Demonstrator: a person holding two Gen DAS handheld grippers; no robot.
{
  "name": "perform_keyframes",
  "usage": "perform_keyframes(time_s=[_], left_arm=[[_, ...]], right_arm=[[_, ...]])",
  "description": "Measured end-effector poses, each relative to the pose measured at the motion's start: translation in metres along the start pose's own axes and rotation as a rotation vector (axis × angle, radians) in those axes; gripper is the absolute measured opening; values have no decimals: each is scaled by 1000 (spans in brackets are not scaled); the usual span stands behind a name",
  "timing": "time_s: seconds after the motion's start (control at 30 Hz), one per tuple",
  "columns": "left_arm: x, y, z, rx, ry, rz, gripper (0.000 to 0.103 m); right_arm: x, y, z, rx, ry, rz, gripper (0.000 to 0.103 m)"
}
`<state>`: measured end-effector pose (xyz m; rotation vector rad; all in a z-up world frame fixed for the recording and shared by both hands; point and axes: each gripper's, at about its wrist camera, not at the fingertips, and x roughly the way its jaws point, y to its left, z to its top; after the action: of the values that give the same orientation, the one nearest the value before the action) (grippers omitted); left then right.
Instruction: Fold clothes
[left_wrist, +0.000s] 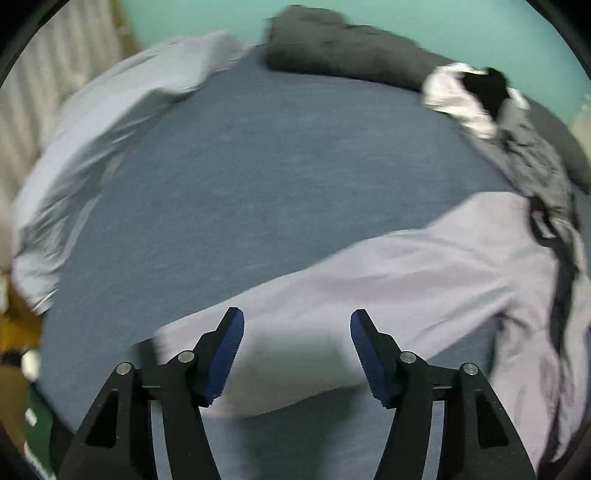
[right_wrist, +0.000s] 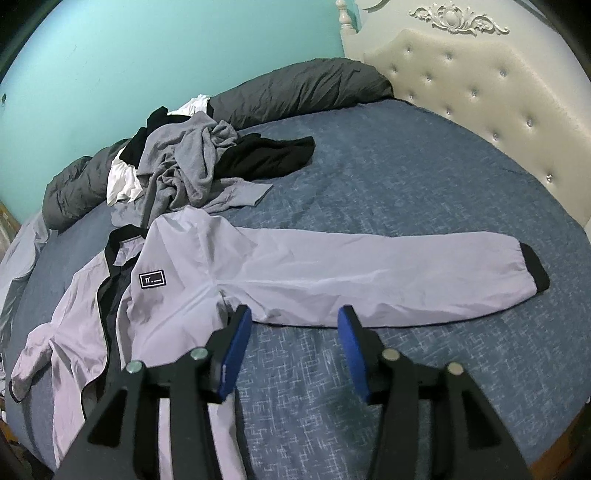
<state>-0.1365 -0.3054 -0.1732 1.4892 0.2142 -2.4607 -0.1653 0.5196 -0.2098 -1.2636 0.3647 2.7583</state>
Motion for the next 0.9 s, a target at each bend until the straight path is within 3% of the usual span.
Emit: perform_keyframes(time_s=[0.17, 0.33, 0.67, 0.9], left_arm=[[41, -85, 33, 128, 23, -130, 69], [89, -151, 63, 227, 34, -169, 69], [149, -204, 99, 270, 38, -184, 69], [186, -238, 121, 294, 37, -195, 69]], right_arm=[[18, 15, -1, -21, 37, 23, 53], [43, 27, -2, -47, 72, 40, 54], [106, 42, 19, -96, 127, 47, 55], [150, 71, 72, -133, 116, 85, 55]])
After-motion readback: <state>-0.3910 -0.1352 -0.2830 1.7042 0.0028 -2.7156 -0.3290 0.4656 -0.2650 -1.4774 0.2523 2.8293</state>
